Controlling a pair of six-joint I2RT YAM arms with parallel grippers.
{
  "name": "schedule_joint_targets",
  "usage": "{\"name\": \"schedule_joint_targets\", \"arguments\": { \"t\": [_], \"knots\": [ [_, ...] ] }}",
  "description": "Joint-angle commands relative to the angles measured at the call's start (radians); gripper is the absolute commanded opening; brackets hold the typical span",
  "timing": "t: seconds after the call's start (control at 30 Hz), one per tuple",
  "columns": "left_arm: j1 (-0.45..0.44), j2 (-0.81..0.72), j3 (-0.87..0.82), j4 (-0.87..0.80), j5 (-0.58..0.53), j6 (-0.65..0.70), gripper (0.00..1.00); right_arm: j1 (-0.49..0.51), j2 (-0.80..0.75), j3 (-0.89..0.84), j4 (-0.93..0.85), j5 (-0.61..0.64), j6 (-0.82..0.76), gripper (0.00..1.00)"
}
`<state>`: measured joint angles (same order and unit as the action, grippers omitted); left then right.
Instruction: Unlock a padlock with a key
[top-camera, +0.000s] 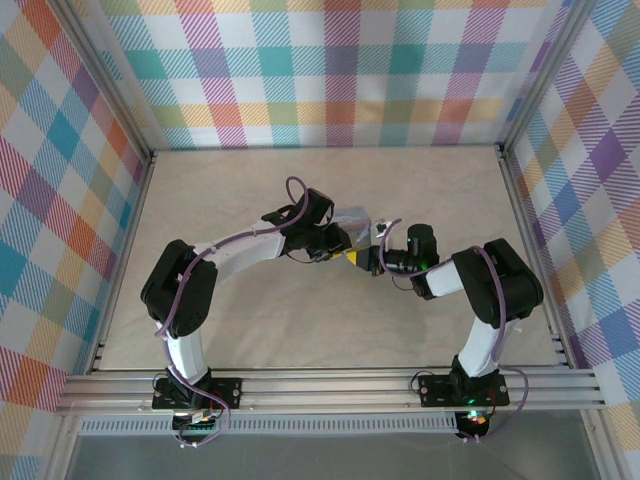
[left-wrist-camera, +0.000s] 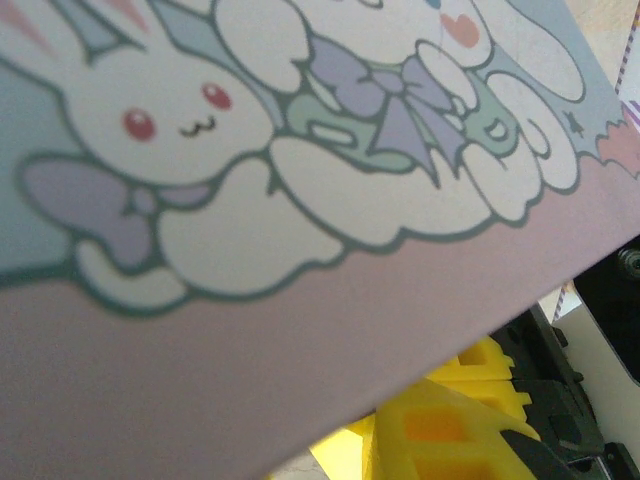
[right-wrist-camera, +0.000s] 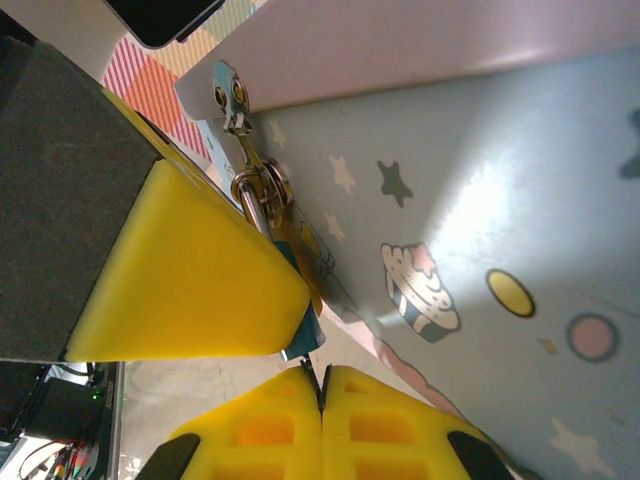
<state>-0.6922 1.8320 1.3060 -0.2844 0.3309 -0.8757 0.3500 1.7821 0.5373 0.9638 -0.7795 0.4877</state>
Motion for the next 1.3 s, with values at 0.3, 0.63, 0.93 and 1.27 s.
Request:
{"name": "schedule_joint_targets", "arguments": {
  "t": [0.3, 0.63, 0.93, 1.27],
  "knots": [
    [-0.021, 0.013, 0.001, 0.053, 0.029, 0.006, 0.27, 0.002, 0.041, 0.009, 0.042, 0.012, -0.022, 0.00],
    [0.019, -0.153, -0.086, 0.019, -0.059, 0.011, 0.61, 0.000, 0.033, 0.050, -0.177, -0.020, -0.073, 0.00],
    [0.004, -0.298, -0.391, 0.338, -0.140, -0.227, 0.61, 0.006, -0.063, 0.097, -0.479, -0.036, -0.004, 0.00],
    [-0.071, -0.272, -0.566, 0.673, -0.201, -0.459, 0.50, 0.044, -0.114, 0.129, -0.619, -0.019, 0.159, 0.00]
  ]
}}
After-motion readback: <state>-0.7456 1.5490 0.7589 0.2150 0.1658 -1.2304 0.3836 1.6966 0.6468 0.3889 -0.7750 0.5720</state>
